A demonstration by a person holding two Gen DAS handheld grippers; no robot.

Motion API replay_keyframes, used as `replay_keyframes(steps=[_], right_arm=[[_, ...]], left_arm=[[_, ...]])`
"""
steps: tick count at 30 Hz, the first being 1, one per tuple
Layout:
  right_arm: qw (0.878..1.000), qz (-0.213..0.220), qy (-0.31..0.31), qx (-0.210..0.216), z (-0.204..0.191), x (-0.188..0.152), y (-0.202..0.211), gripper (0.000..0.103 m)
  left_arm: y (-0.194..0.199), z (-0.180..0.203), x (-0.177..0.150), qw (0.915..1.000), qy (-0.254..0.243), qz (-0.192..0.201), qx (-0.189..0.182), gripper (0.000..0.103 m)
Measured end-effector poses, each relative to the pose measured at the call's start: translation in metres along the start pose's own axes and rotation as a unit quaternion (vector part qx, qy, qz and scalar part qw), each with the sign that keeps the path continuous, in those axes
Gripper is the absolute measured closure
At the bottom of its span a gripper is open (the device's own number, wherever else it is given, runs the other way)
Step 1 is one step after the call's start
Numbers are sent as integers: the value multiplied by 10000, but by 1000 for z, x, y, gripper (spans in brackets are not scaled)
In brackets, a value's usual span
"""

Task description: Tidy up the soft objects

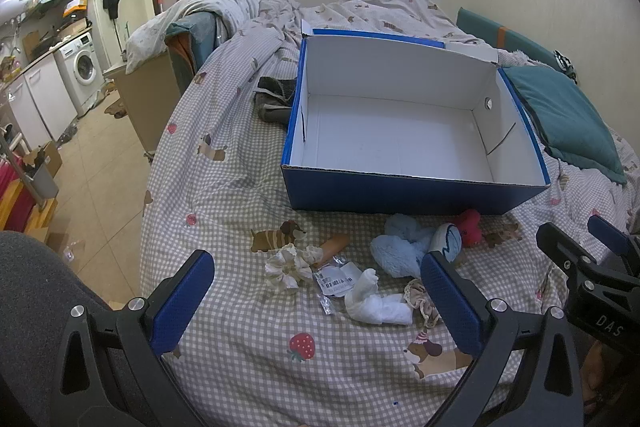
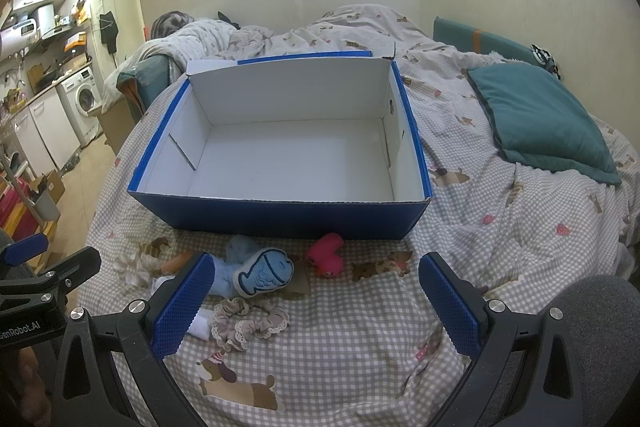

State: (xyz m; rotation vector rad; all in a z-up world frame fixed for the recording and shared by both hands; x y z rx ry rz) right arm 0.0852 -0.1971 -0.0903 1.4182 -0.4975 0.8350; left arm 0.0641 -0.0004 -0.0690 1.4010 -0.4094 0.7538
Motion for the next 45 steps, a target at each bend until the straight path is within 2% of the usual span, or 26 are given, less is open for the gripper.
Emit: replay_keyframes(steps=[45], right_arm=[[10000,43,-37,29,3,2,3,0]], left_arm=[[0,-5,-1,10000,20,-15,17,0]])
Point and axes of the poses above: each gripper's, at about its wrist camera, not at the fingertips, and y roughly against the way its jaws point, z to its right, x to its top, the point moved 9 cm from there along -y, roughly the way its jaws point, and after that the axes turned 13 degrees about y, right-handed, at the moved point
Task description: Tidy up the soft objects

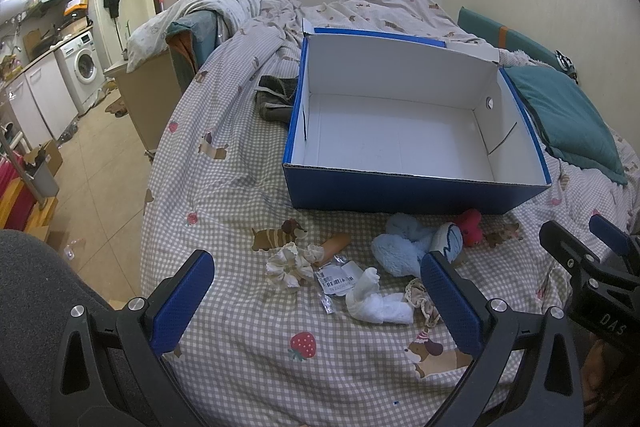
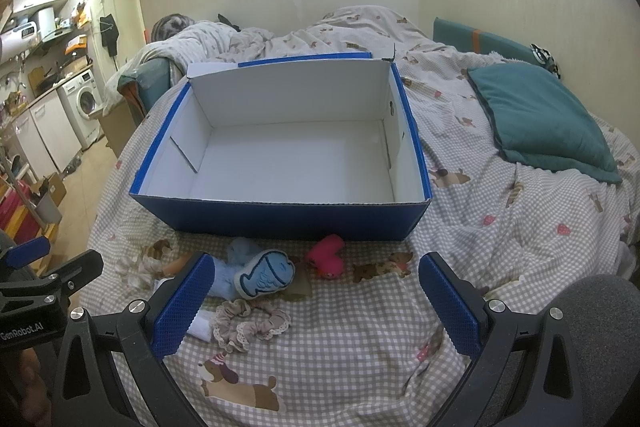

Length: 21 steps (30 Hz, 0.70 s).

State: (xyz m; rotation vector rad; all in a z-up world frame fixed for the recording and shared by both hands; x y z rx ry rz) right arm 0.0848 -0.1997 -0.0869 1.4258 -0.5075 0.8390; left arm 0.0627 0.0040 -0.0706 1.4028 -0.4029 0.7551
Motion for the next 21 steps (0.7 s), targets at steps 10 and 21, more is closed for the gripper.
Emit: replay_keyframes(steps=[10,21], right_arm=[[10000,1,2,-1,0,0,0,0],[10000,44,3,23,-2,2,2,0]], left_arm=[[0,0,0,10000,-2,-3,3,0],[-1,2,-2,10000,-54,-6,4,0]])
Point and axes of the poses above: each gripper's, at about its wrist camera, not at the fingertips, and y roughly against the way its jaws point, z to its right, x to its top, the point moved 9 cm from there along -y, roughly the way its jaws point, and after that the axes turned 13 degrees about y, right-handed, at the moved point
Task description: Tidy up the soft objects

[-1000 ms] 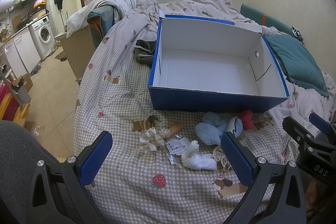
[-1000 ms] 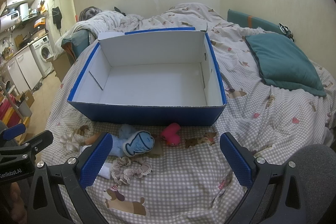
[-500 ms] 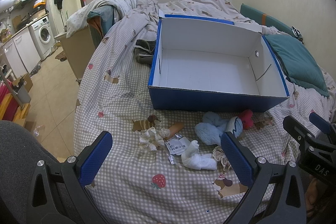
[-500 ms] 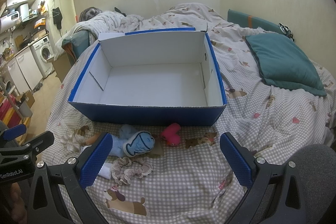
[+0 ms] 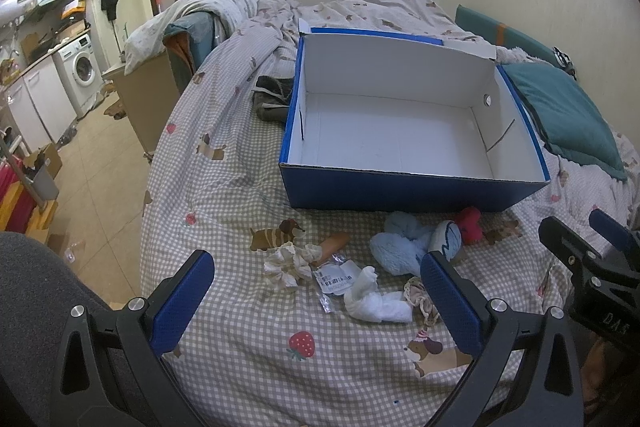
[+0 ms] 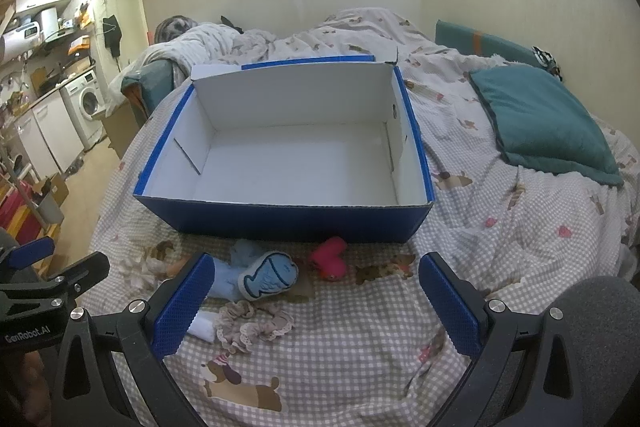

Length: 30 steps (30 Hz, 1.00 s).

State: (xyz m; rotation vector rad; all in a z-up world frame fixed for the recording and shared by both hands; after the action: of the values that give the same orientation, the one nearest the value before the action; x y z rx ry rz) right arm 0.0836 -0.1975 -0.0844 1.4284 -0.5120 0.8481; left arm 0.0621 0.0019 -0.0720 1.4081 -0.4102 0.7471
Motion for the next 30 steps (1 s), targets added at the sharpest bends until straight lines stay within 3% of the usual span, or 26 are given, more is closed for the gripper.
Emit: replay_keyframes(steps=[11,20,27,30], right_arm=[[10000,5,15,1,-2,2,1,0],[9984,-111,-189,528,3,25,-3,0],[9962,-386,92,779,0,38,-18,0],[9952,-503,143,833,-2,37,-29,0]], left_arm=[[0,1,-1,10000,11,-30,17,0],[-1,-7,15,9997,139,-149,113,0],[-19,-20,44,9980,286,-470,308,0],[-39,-33,53,9940,435,-861,521,0]])
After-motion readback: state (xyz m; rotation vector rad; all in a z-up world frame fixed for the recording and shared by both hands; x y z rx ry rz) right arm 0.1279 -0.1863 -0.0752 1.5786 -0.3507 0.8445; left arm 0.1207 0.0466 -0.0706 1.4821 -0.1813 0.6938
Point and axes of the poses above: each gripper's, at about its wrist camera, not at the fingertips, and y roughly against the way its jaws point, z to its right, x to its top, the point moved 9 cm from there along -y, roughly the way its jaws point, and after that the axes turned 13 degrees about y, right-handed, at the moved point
